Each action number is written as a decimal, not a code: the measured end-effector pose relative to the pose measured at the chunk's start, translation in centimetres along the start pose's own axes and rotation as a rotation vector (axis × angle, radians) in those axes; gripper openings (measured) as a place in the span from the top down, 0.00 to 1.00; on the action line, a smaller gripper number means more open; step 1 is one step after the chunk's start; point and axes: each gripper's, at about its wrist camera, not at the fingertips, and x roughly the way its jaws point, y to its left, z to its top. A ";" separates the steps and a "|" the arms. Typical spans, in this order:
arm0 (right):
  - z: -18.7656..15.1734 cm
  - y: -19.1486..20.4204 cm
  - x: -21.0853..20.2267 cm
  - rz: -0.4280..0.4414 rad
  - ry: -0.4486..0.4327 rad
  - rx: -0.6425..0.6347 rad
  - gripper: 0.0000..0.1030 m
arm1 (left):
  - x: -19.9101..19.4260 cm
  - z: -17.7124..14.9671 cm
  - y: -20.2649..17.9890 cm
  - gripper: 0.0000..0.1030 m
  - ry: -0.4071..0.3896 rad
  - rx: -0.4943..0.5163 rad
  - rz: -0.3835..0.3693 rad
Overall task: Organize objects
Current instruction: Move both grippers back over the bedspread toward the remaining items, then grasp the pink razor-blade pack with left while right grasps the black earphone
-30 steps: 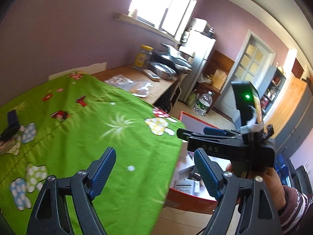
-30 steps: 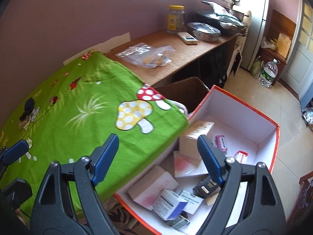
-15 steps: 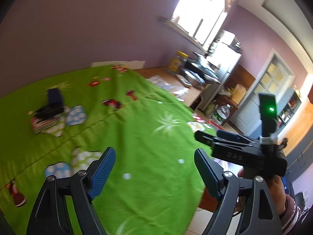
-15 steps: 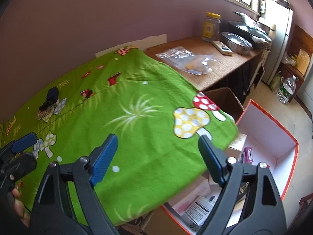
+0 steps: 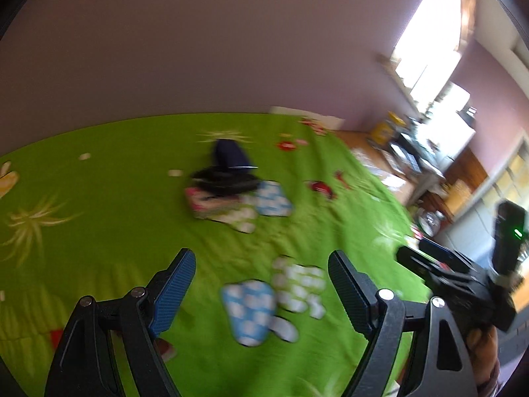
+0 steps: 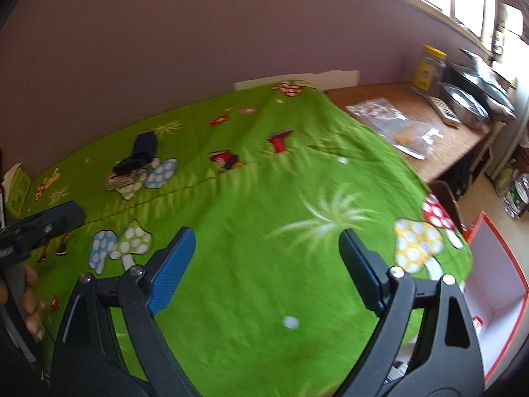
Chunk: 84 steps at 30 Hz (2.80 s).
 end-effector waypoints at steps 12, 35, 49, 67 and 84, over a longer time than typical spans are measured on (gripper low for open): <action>1.2 1.1 1.6 0.079 -0.012 -0.027 0.10 | 5.6 2.8 0.3 0.19 0.045 0.005 0.193; 3.1 4.3 3.6 0.130 0.014 -0.065 0.08 | 4.8 2.1 1.1 0.48 0.068 0.166 0.260; 3.4 11.1 4.6 0.168 0.052 -0.177 0.08 | 1.0 -0.4 2.3 0.48 0.116 0.229 0.097; 2.6 18.8 9.6 0.120 0.126 -0.309 0.09 | -2.1 0.1 10.1 0.48 -0.089 -0.047 0.204; 2.3 20.1 9.9 0.146 0.109 -0.336 0.61 | -2.5 -0.5 10.1 0.49 -0.092 -0.044 0.189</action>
